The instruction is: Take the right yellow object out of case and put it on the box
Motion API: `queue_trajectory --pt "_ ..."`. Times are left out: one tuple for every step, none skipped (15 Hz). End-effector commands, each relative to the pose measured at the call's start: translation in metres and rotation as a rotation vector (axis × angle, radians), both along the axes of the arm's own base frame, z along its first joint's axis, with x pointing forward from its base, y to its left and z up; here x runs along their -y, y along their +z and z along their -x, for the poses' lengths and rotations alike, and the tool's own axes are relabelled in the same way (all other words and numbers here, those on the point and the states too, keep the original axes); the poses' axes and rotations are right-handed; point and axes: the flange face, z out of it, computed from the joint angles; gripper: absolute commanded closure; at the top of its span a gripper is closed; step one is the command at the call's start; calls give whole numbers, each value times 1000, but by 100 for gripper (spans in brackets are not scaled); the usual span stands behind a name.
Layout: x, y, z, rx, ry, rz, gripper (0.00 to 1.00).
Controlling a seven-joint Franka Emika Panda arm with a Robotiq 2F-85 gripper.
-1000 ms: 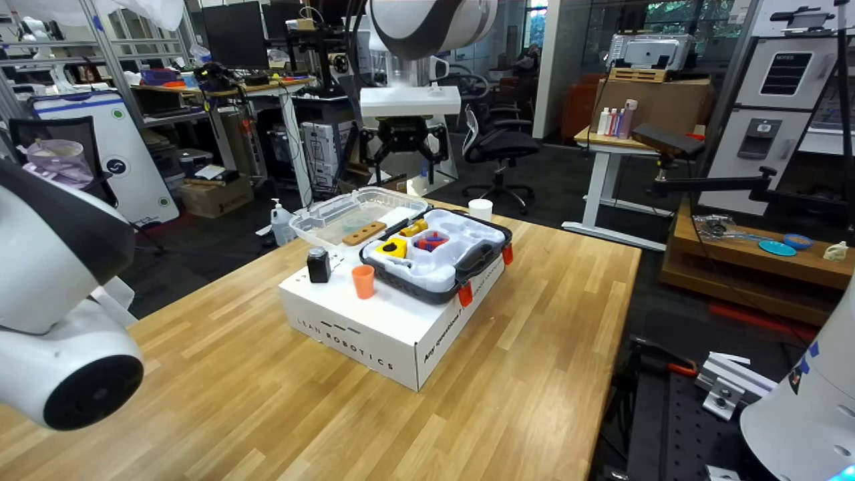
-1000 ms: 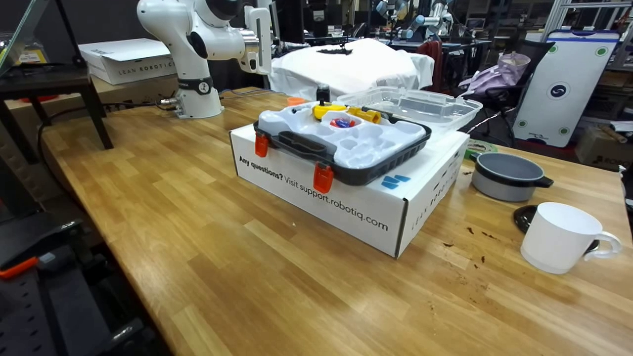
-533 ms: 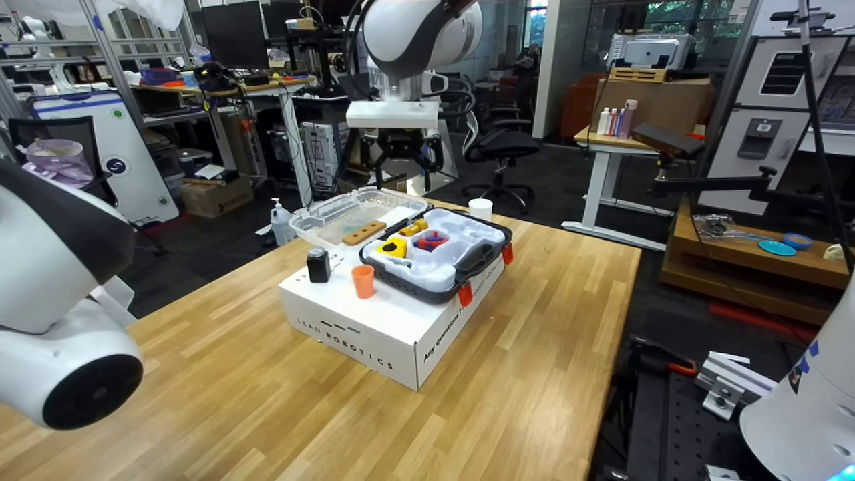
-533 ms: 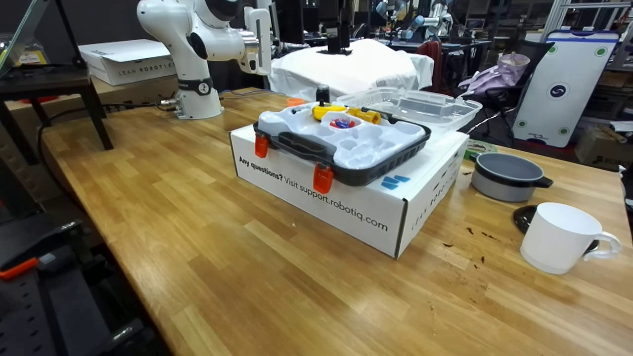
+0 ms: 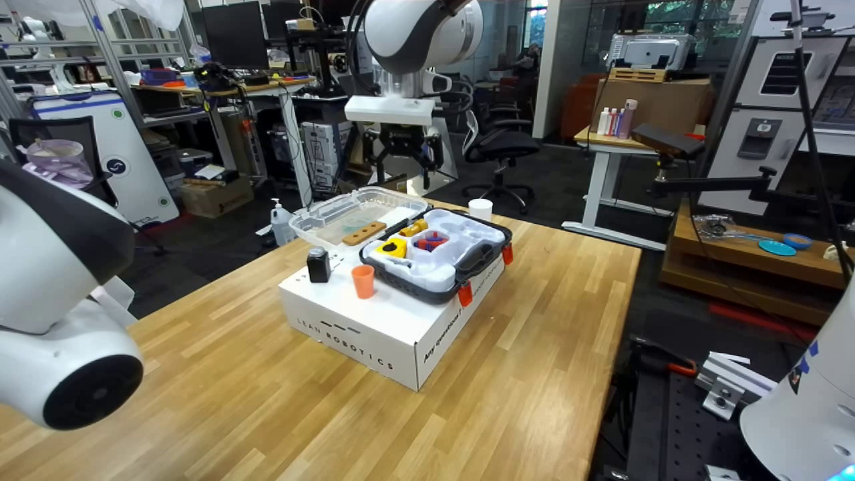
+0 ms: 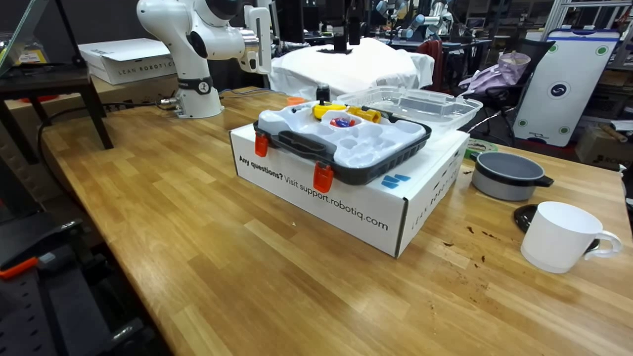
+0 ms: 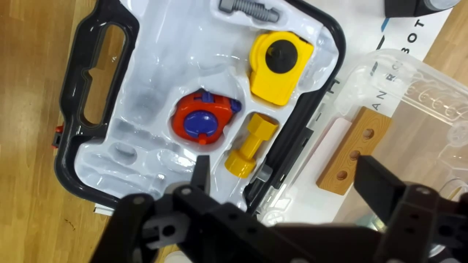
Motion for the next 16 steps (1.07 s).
queue_trajectory --pt "-8 3 1 4 65 0 0" --pt "-12 4 0 7 83 -5 0" --pt "-14 5 -3 8 85 -19 0" --pt "-14 5 -4 6 77 -26 0" --pt "-11 3 -6 1 54 -33 0" --pt "-8 1 -5 -4 35 -39 0" --pt "-3 -1 -5 -8 19 -39 0" --pt "3 -4 -4 -13 4 -40 0" --pt "9 -7 -3 -17 -10 -41 0" --pt "14 -10 -2 -22 -20 -43 0" --pt "17 -14 -2 -23 -29 -45 0" --pt "21 -18 -1 -30 -39 -37 0" --pt "24 -22 -1 -33 -52 -34 0" --pt "26 -25 -1 -38 -65 -33 0" --pt "28 -27 -1 -40 -76 -34 0" --pt "30 -30 -1 -43 -87 -30 0"
